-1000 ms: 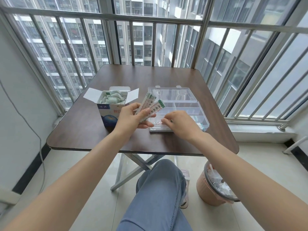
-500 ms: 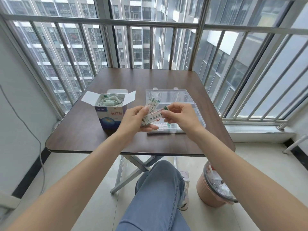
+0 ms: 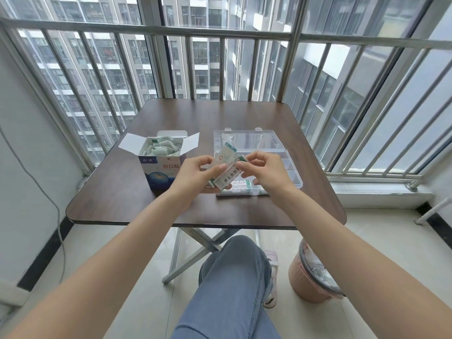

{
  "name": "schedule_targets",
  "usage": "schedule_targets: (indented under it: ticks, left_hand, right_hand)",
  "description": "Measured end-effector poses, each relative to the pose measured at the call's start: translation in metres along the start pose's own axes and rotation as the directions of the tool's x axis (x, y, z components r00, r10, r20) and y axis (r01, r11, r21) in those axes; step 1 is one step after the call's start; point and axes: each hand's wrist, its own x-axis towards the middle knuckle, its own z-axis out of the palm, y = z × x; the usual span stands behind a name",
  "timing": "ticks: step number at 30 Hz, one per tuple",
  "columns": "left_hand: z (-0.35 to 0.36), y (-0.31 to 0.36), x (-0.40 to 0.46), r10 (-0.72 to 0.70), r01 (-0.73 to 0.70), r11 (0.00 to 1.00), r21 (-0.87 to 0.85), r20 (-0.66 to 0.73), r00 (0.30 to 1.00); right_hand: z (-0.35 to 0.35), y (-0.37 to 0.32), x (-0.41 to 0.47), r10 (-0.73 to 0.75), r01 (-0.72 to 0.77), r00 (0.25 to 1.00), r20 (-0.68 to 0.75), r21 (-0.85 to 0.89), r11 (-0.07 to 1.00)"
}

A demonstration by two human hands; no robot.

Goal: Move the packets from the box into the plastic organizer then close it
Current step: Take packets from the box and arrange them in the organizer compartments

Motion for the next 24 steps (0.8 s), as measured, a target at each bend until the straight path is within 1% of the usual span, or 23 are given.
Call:
schedule_targets:
  ticks: [2, 3, 5, 6, 8, 10, 13, 17, 19, 21, 22, 24]
  left_hand:
    - [-0.002, -0.002, 0.001, 0.033, -0.032, 0.999, 0.029, -0.030, 0.999]
    - [-0.003, -0.003, 0.001, 0.061, -0.057, 0.996, 0.074, -0.062, 0.996]
    - [-0.008, -0.006, 0.003, 0.171, -0.127, 0.956, 0.264, -0.152, 0.973]
    - [-0.010, -0.007, 0.004, 0.235, -0.156, 0.919, 0.361, -0.188, 0.954]
    - [-0.012, -0.008, 0.007, 0.311, -0.177, 0.859, 0.481, -0.214, 0.926]
    - [-0.011, -0.009, 0.008, 0.328, -0.178, 0.827, 0.533, -0.200, 0.923]
    - [-0.006, -0.009, 0.011, 0.328, -0.181, 0.818, 0.546, -0.185, 0.926]
    - [0.000, -0.011, 0.016, 0.346, -0.201, 0.805, 0.558, -0.166, 0.924]
    - [0.003, -0.014, 0.019, 0.348, -0.213, 0.780, 0.589, -0.124, 0.929]
    - [0.006, -0.017, 0.021, 0.343, -0.219, 0.753, 0.621, -0.087, 0.935]
    - [0.008, -0.018, 0.022, 0.339, -0.216, 0.740, 0.637, -0.076, 0.938]
    - [0.009, -0.019, 0.024, 0.316, -0.202, 0.730, 0.653, -0.060, 0.947]
  right_hand:
    - [0.000, 0.002, 0.002, 0.010, -0.006, 0.999, -0.041, 0.082, 0.997]
    - [0.000, 0.004, 0.003, 0.017, -0.009, 0.997, -0.081, 0.101, 0.995]
    - [-0.002, 0.008, 0.007, 0.031, -0.016, 0.987, -0.157, 0.098, 0.995]
    - [-0.003, 0.009, 0.009, 0.033, -0.018, 0.984, -0.176, 0.087, 0.996]
    - [-0.004, 0.013, 0.011, 0.035, -0.028, 0.983, -0.180, 0.041, 0.999]
    - [-0.004, 0.016, 0.013, 0.050, -0.051, 0.985, -0.162, 0.002, 0.999]
    - [0.001, 0.019, 0.016, 0.054, -0.064, 0.986, -0.158, -0.056, 0.996]
    - [0.010, 0.021, 0.017, -0.020, -0.036, 0.979, -0.202, -0.271, 0.962]
    - [0.013, 0.022, 0.017, -0.064, -0.023, 0.978, -0.199, -0.407, 0.913]
    - [0.014, 0.020, 0.015, -0.089, -0.035, 0.979, -0.182, -0.584, 0.811]
    - [0.015, 0.019, 0.013, -0.101, -0.043, 0.980, -0.171, -0.679, 0.733]
    - [0.016, 0.016, 0.010, -0.153, -0.031, 0.979, -0.134, -0.840, 0.541]
